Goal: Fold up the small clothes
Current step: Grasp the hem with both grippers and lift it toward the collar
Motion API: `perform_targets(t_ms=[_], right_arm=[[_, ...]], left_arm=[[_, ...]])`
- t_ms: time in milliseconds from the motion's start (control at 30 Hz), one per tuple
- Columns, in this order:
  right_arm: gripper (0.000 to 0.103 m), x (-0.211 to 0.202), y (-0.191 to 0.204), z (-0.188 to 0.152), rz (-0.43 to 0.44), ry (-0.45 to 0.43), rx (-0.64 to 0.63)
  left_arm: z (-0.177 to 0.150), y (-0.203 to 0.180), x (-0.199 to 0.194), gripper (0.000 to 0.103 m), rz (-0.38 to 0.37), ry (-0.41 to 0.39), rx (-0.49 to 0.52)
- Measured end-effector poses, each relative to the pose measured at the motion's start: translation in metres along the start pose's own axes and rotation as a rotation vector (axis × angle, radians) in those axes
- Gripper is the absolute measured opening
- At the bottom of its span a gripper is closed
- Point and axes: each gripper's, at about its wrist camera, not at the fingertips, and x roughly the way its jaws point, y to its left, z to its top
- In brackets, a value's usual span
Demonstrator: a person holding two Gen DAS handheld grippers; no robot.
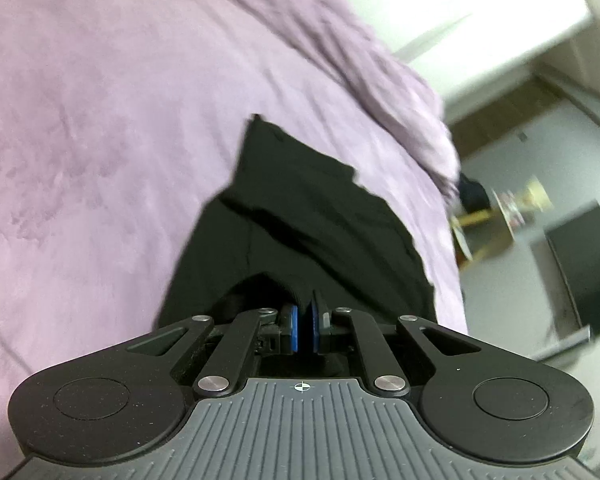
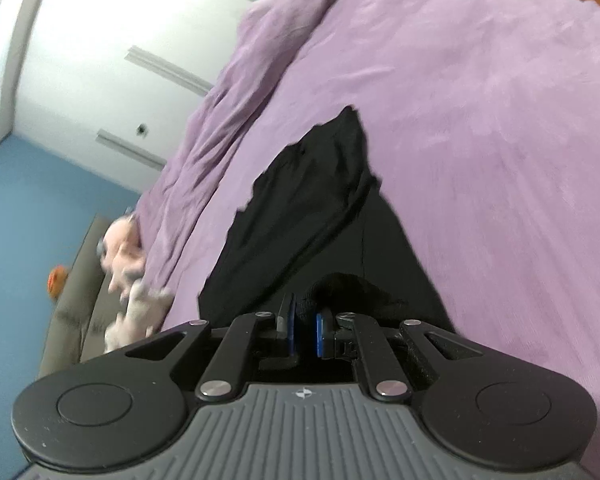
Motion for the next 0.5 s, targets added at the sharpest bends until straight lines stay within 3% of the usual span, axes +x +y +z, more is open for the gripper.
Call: perform_targets(t_ms=[133,200,333,400,500], right_arm=[[0.009,0.030,0.000,0.019,-0.045,-0.027,0.015],[0.014,0.038,0.002,0.023,-0.080,-0.049,-0.020],[0.023,0.027,0.005,0.031,-0.109,-0.154,-0.098],[0.034,0.015,0.003,0.033,-0.113,-0.216,-0.124],[0.036,0.010,0.011,0.030,-0.189,-0.199,-0.286]], left_arm=[[0.016,0.012,0.036,0.008,0.075,0.016,-0.048],[0.023,0.014,0.055,0.009,0.108,0.029,-0.053],[0.034,0.024,0.070,0.013,0.129,0.030,-0.095],[0.041,0.031,0.068,0.016,0.107,0.007,-0.126],[0.049,0.033,0.058,0.028,0.111,-0.075,-0.101]])
